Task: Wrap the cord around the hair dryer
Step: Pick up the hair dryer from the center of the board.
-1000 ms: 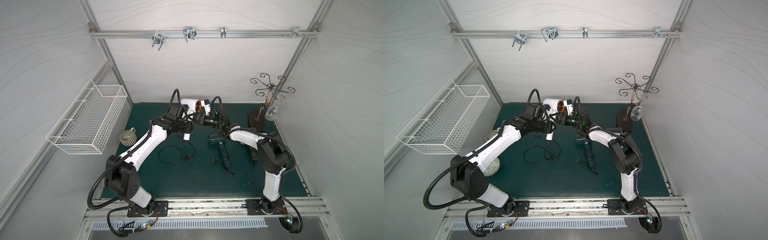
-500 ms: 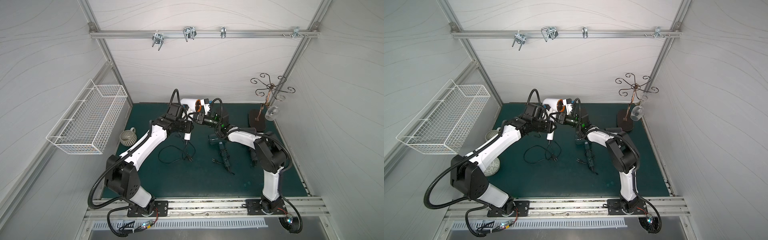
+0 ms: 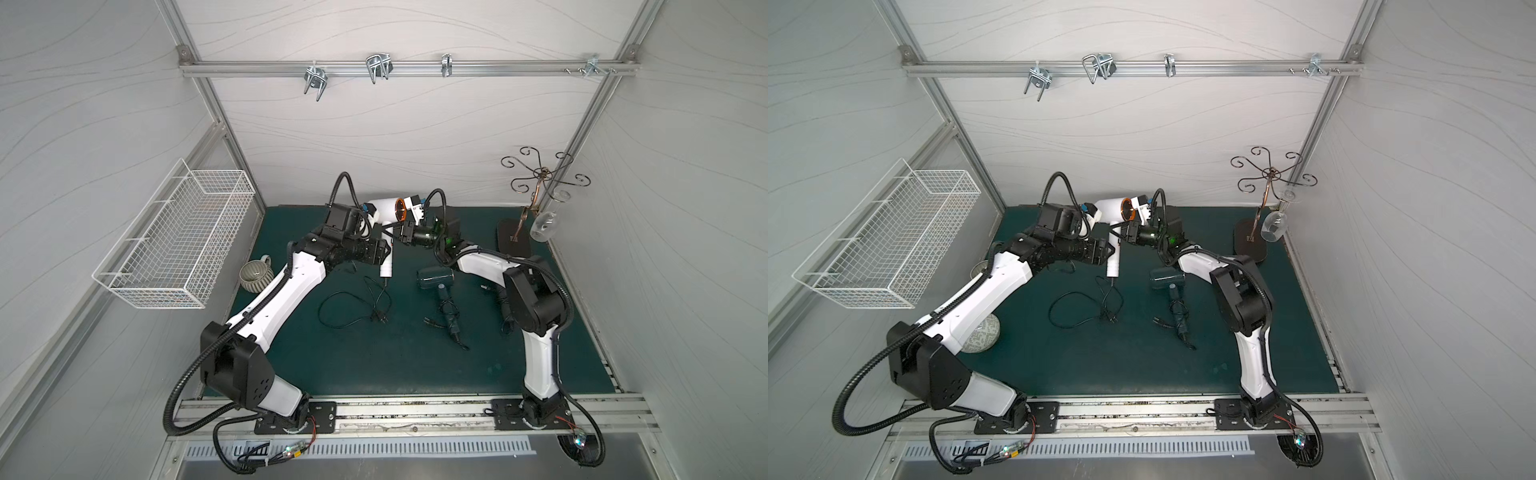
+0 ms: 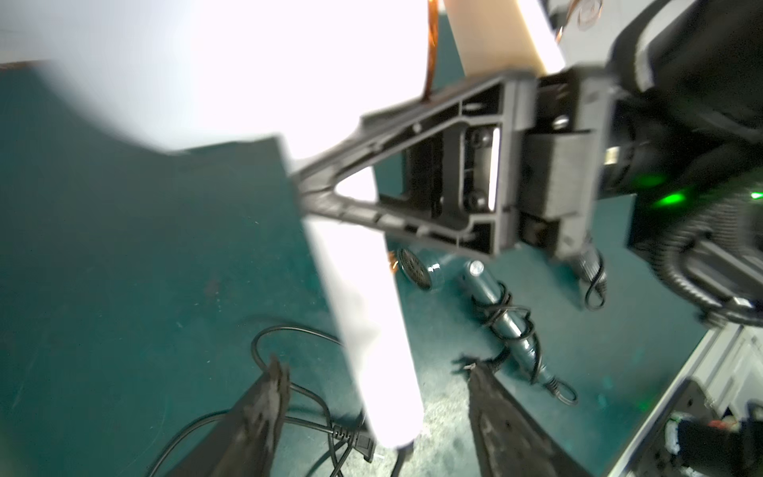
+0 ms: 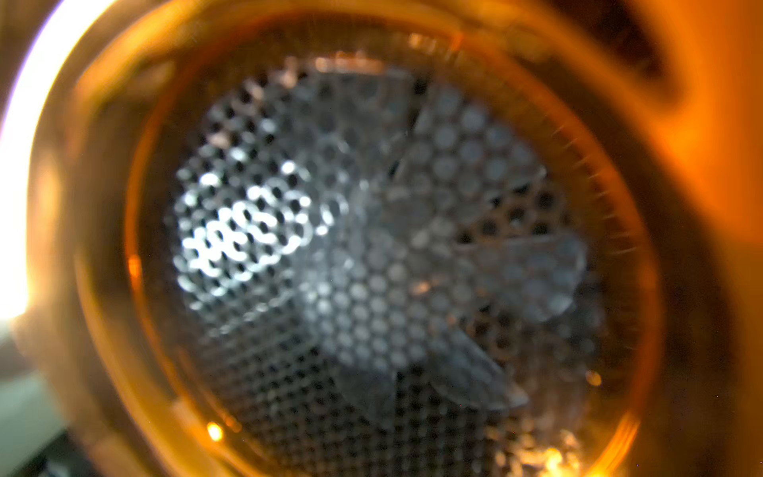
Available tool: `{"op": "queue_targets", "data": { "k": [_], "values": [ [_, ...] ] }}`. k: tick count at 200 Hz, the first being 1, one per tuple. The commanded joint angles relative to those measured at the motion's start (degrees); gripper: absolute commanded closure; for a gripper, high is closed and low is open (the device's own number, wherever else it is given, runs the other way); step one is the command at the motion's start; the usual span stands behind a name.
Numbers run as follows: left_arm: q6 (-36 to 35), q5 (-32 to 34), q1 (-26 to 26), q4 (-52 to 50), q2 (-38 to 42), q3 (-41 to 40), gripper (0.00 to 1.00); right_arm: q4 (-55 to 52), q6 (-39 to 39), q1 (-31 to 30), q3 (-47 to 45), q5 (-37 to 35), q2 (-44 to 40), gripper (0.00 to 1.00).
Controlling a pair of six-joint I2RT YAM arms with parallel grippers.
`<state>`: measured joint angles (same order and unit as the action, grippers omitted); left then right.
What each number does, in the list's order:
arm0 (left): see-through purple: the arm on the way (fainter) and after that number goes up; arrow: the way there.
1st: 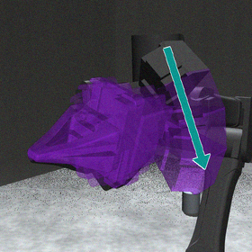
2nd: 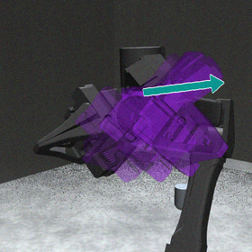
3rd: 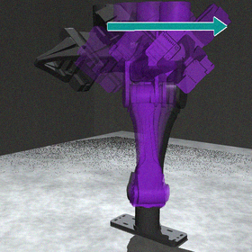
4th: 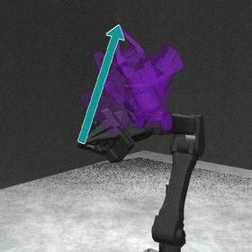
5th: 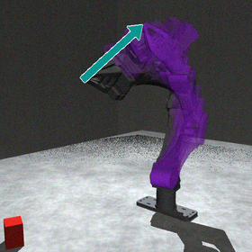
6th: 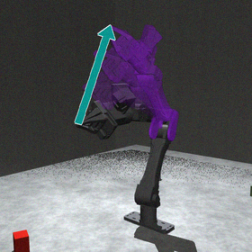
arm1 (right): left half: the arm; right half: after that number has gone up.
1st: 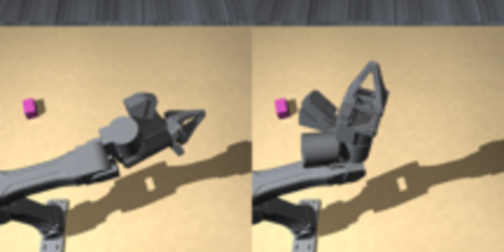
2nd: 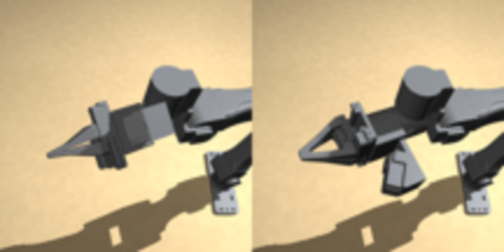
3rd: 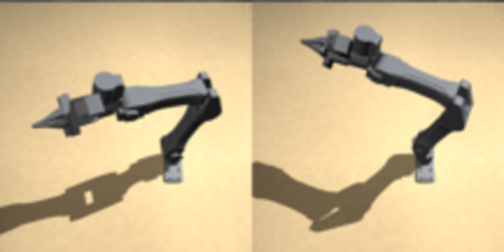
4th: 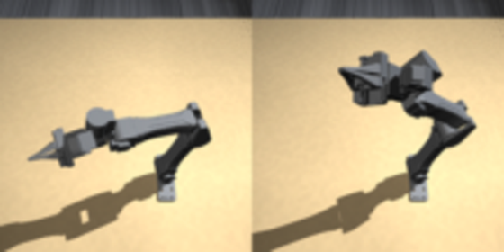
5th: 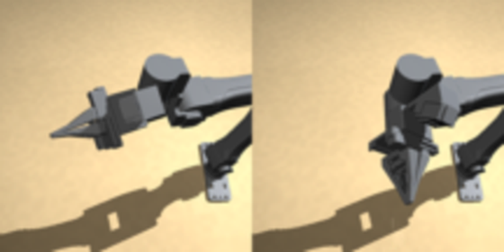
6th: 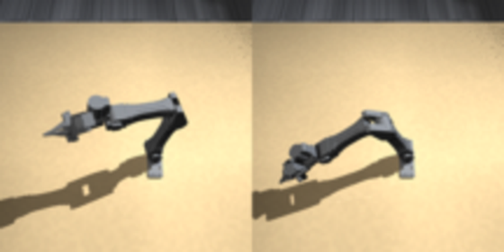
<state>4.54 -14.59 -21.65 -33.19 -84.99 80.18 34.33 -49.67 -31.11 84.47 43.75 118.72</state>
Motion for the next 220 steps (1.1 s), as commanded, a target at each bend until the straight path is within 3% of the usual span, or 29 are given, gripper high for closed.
{"op": "queue_targets", "data": {
  "k": [1, 25, 57, 82, 98, 125, 168, 197, 220],
  "values": [
    [-2.8, -2.2, 3.4, 0.7, 1.7, 5.3, 0.22, -4.7, 1.9, 2.6, 5.7, 9.3, 0.5, 0.74],
    [-4.0, -8.0, 8.3, -1.5, -0.6, 10.8, 0.11, -10.8, 4.3, 4.2, 9.4, 16.4, 1.2, 0.74],
    [-4.0, -22.1, 15.8, -7.6, -7.7, 23.7, 0.02, -20.2, 10.4, 5.5, 11.1, 24.1, -0.8, 0.74],
    [-7.7, -30.1, 16.9, -14.7, -13.0, 34.6, 0.02, -36.6, 23.4, 5.4, 14.5, 29.2, -3.1, 0.74],
    [-9.8, -34.4, 16.9, -18.2, -15.1, 38.6, 0.02, -53.3, 35.6, 5.0, 18.7, 31.0, -3.8, 0.74],
    [-15.7, -38.1, 16.9, -25.1, -17.4, 41.7, 0.02, -74.2, 51.7, 4.4, 25.7, 34.6, -3.8, 0.73],
    [-20.7, -46.0, 16.9, -30.3, -17.5, 40.6, 0.02, -80.8, 58.1, 3.7, 25.4, 40.2, -6.9, 0.73],
    [-23.1, -47.9, 16.8, -31.1, -15.8, 36.8, 0.02, -93.1, 68.3, 0.7, 30.0, 39.4, -5.9, 0.73],
    [-25.5, -50.0, 16.8, -33.5, -15.6, 36.4, 0.02, -100.6, 74.2, -1.7, 34.7, 34.9, -3.6, 0.73]
  ]
}}
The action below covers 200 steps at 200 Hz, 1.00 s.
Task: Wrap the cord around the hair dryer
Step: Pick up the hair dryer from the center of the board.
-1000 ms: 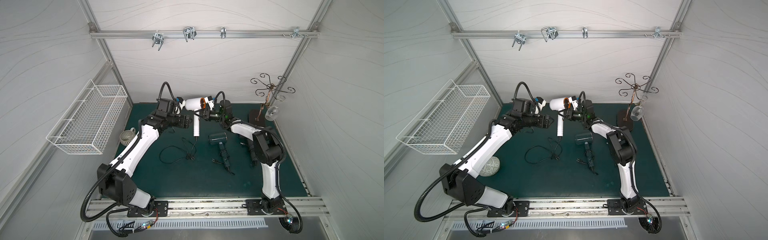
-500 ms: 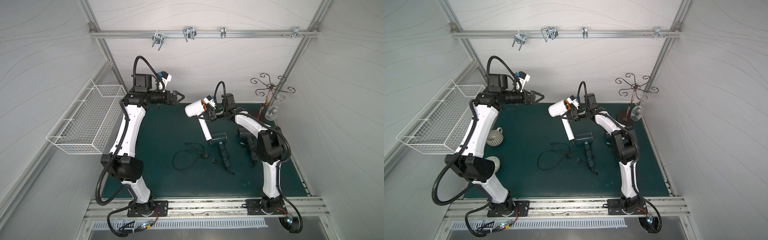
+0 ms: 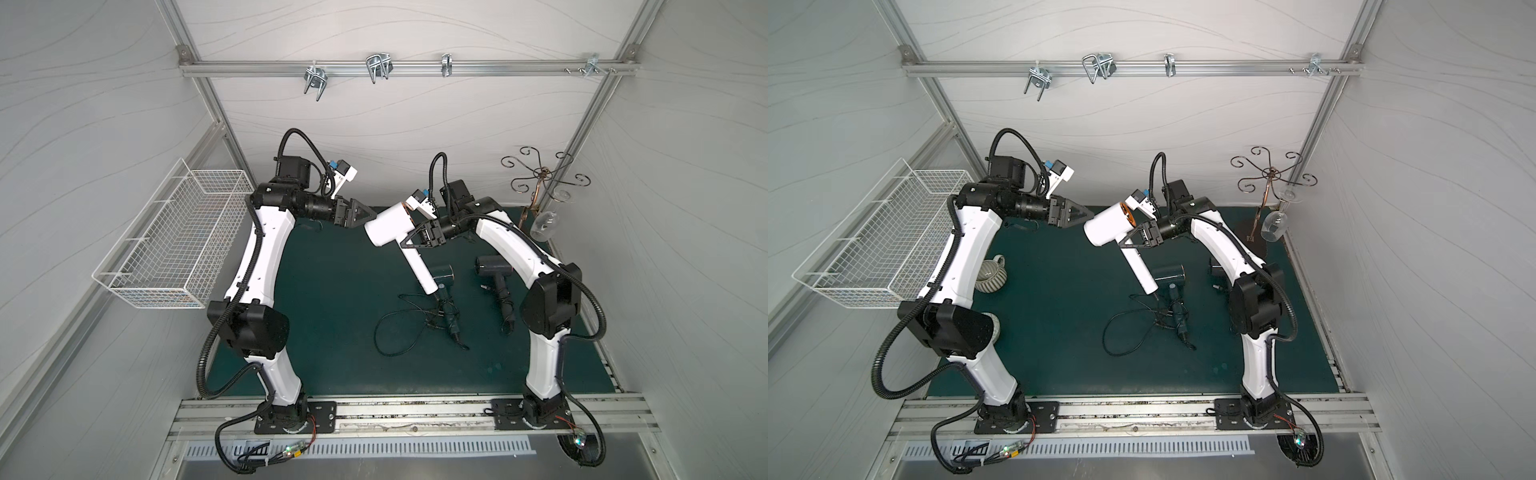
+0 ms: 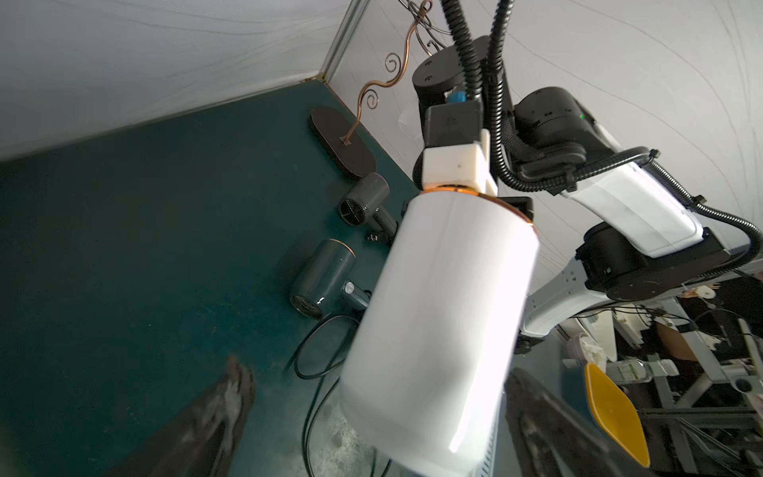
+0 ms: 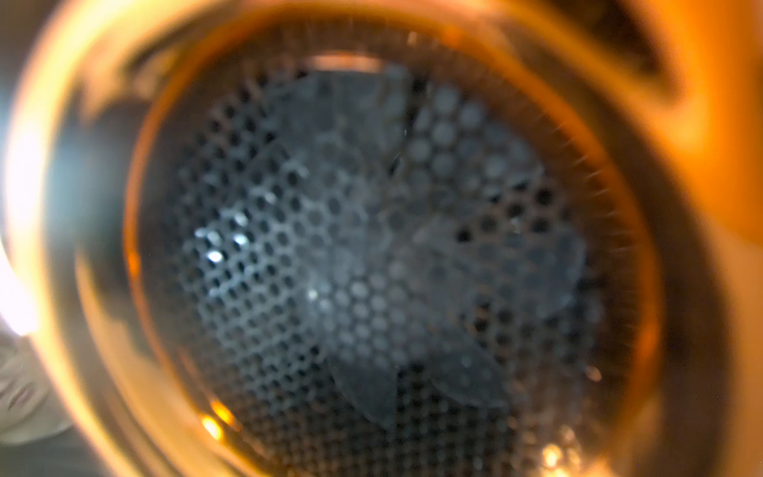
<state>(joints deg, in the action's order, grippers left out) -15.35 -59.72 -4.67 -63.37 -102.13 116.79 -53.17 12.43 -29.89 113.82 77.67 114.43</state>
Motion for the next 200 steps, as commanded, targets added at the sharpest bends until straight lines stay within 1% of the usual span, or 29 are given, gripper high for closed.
{"op": "queue_targets", "data": {
  "k": [1, 31, 60, 80, 101, 114, 135, 159, 177, 200],
  "values": [
    [-5.5, -4.9, -0.2, -3.3, 1.6, -0.2, 0.02, -13.4, 12.3, -2.9, 5.6, 0.8, 0.8, 0.73],
    [-6.7, -6.9, -1.3, -3.9, 3.1, -1.3, 0.02, -22.4, 18.5, -5.1, 12.3, -1.8, 4.5, 0.74],
    [-8.0, -8.6, -3.4, -3.7, 5.9, -4.5, 0.02, -24.3, 20.1, -5.9, 12.8, -3.4, 5.7, 0.74],
    [-8.7, -8.4, -5.8, -3.3, 7.6, -7.8, 0.02, -26.6, 21.5, -5.9, 15.0, -3.4, 6.8, 0.74],
    [-9.3, -9.8, -8.4, -3.1, 8.7, -10.7, 0.02, -27.5, 22.1, -5.9, 16.1, -4.3, 6.9, 0.75],
    [-8.5, -10.4, -10.3, -1.3, 10.3, -14.1, 0.03, -28.5, 22.8, -5.1, 16.8, -4.1, 7.2, 0.75],
    [-7.5, -10.8, -12.3, -0.3, 12.2, -17.3, 0.05, -29.9, 23.7, -3.2, 16.9, -3.1, 7.2, 0.75],
    [-7.4, -10.9, -13.6, -0.7, 13.5, -19.5, 0.1, -29.5, 23.4, -2.3, 17.4, -4.3, 7.3, 0.75],
    [-7.3, -11.7, -14.3, -0.6, 13.9, -19.7, 0.15, -27.9, 21.5, -2.3, 18.8, -5.7, 8.1, 0.74],
    [-7.2, -12.4, -15.4, -0.8, 14.1, -19.5, 0.18, -25.6, 18.8, -2.5, 21.1, -7.2, 9.0, 0.74]
  ]
}}
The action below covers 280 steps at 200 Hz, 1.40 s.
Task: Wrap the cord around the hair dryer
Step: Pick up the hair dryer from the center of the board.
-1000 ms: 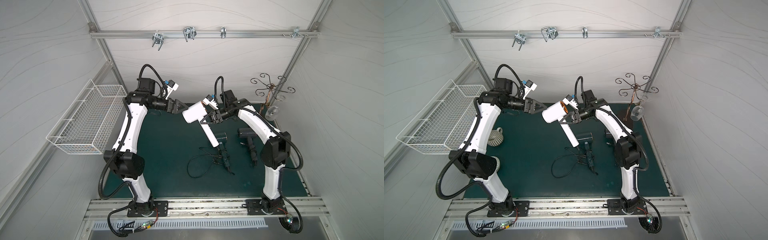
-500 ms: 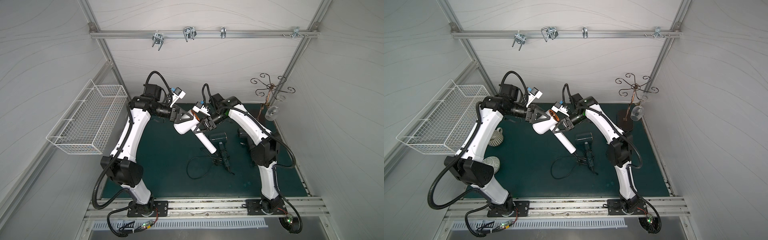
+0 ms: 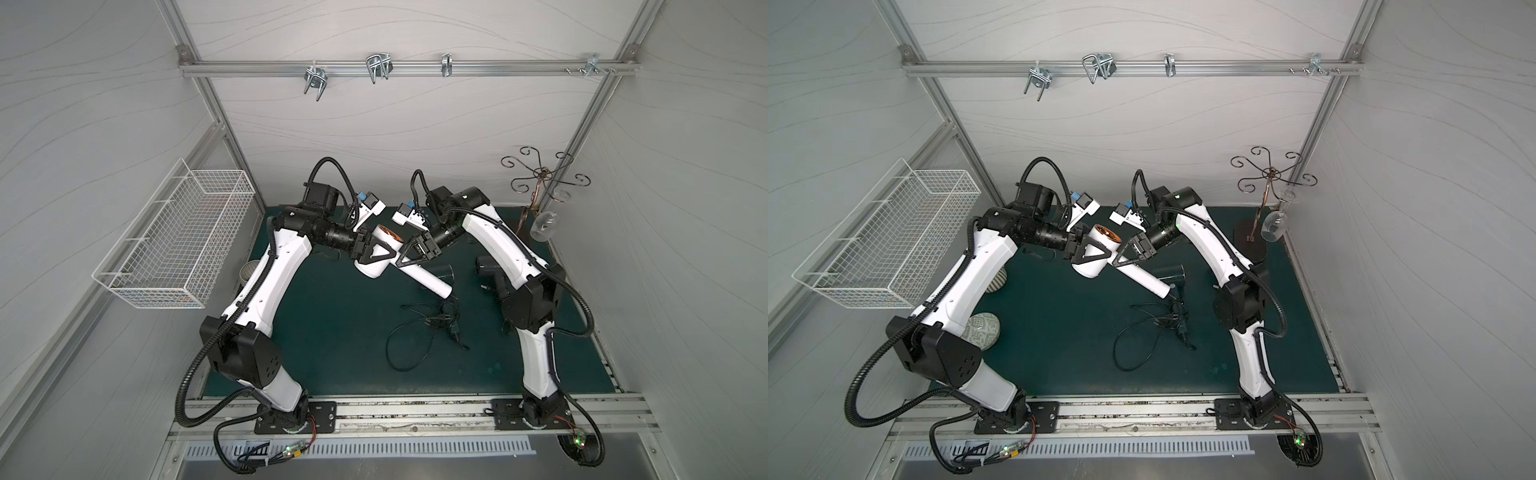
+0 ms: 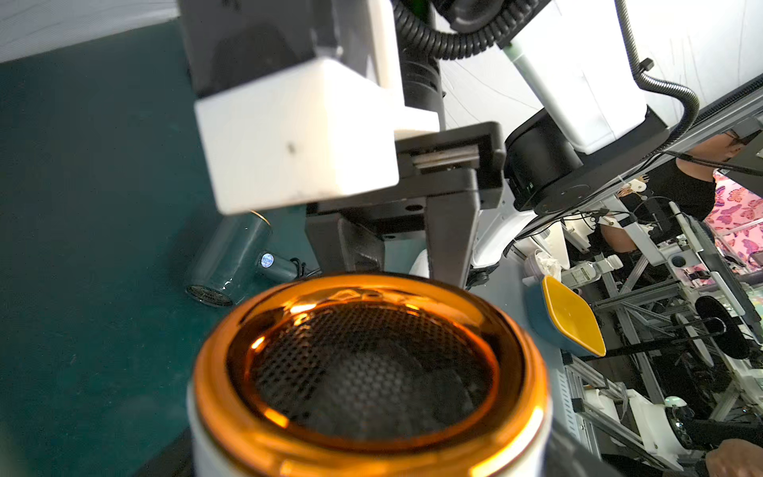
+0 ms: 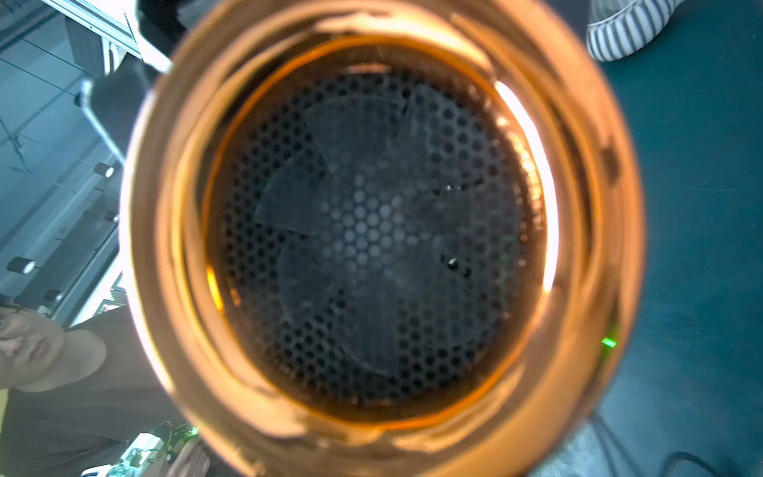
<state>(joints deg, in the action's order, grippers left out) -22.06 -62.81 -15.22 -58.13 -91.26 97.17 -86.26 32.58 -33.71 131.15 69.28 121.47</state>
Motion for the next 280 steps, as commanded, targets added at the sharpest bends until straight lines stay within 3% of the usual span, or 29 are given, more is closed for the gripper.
{"op": "queue_targets", "data": {
  "k": [1, 43, 90, 117, 154, 177, 185, 190, 207, 237, 280],
  "values": [
    [-0.4, -9.3, -4.9, -6.1, 3.2, 0.1, 0.18, 7.5, -1.4, 1.3, 3.8, 1.1, 2.0, 0.74],
    [-0.7, -11.6, -6.6, -7.4, 2.8, 0.5, 0.16, 12.8, -4.3, 1.0, 4.0, -4.6, 1.1, 0.75],
    [0.2, -13.6, -7.1, -6.4, 2.5, -0.2, 0.15, 19.5, -7.5, 1.1, 3.0, -5.4, 0.2, 0.75],
    [1.6, -15.4, -7.2, -5.0, 2.4, -0.9, 0.19, 22.7, -9.3, 1.1, 3.3, -4.7, 0.6, 0.75],
    [2.1, -16.4, -7.2, -5.0, 1.7, 0.1, 0.44, 23.6, -10.4, 0.5, 3.8, -3.6, 2.0, 0.75],
    [3.8, -15.6, -7.2, -3.8, 1.7, -0.2, 0.8, 23.6, -10.5, 0.0, 3.8, -3.1, 2.4, 0.75],
    [4.9, -14.6, -7.2, -2.9, 1.7, -0.4, 0.99, 23.5, -10.6, -0.1, 3.7, -3.1, 2.5, 0.75],
    [5.5, -13.8, -7.2, -2.2, 1.8, -0.4, 1.0, 23.5, -10.6, -0.1, 3.7, -2.9, 2.5, 0.74],
    [7.8, -9.7, -7.1, -0.7, 1.9, -0.6, 1.0, 23.2, -10.8, -0.1, 3.3, -3.2, 2.5, 0.64],
    [8.5, -3.8, -5.4, -0.8, 2.4, 0.5, 1.0, 23.2, -11.1, 0.6, 2.0, -3.6, 1.4, 0.31],
    [8.8, 0.5, 1.7, -1.7, 4.6, 3.8, 1.0, 30.4, -19.3, 4.4, -3.8, -4.5, -3.1, 0.07]
  ]
}}
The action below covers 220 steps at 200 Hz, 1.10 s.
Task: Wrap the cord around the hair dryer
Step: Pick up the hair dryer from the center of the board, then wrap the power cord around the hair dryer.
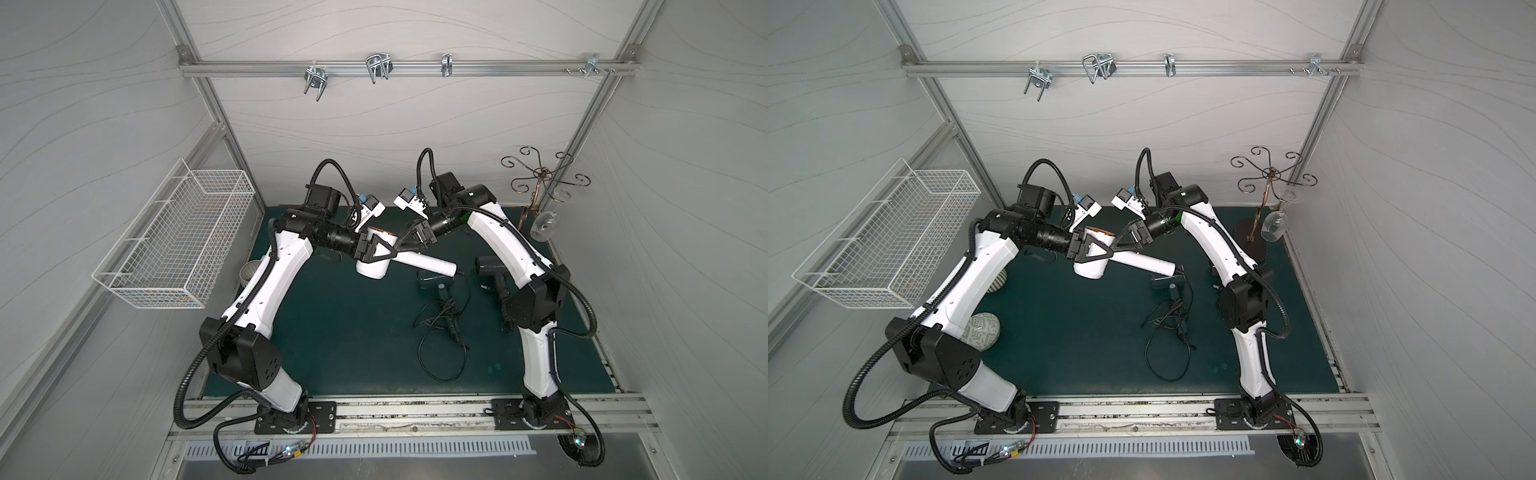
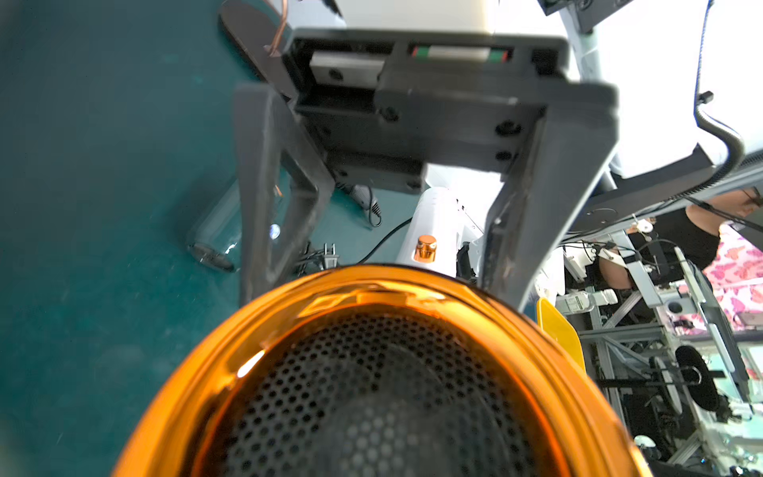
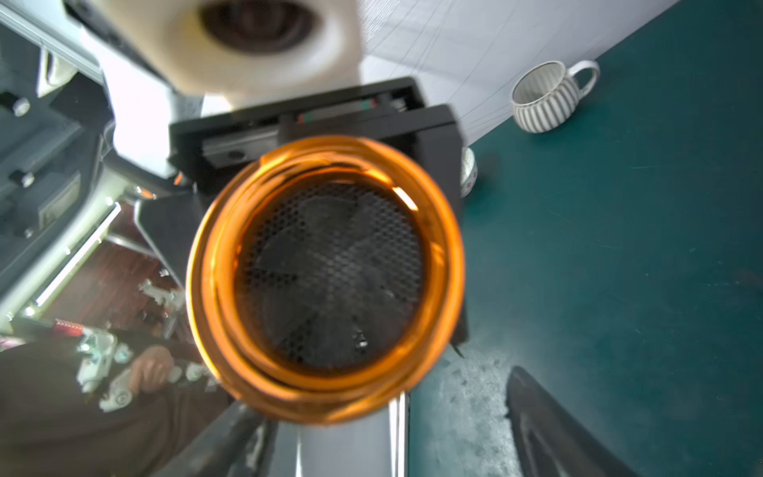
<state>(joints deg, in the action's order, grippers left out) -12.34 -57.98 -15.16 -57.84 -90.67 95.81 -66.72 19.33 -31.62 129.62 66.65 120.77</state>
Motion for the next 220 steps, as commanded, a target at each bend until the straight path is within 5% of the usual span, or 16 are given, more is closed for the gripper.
{"op": "queue_targets", "data": {
  "k": [1, 43, 97, 184, 220],
  "values": [
    [-0.9, -4.3, 1.8, -1.9, 4.0, 5.2, 1.0, 11.0, -6.2, 2.4, -2.5, -1.8, -2.6, 0.07],
    [1.3, -4.6, 7.8, 0.3, 8.9, 6.0, 1.0, 23.2, -17.7, 5.6, -15.0, -4.1, -11.6, 0.01],
    [5.3, 1.7, 13.4, 5.0, 13.8, 4.1, 1.0, 32.0, -27.6, 11.9, -29.1, -18.2, -24.1, 0.01],
    [9.9, 21.2, 15.9, 7.7, 17.3, 9.5, 1.0, 28.6, -24.3, 14.2, -44.0, -24.6, -35.7, 0.01],
    [11.1, 24.9, 16.2, 8.7, 17.9, 12.3, 1.0, 27.6, -19.5, 6.7, -49.8, -32.5, -36.1, 0.01]
  ]
}}
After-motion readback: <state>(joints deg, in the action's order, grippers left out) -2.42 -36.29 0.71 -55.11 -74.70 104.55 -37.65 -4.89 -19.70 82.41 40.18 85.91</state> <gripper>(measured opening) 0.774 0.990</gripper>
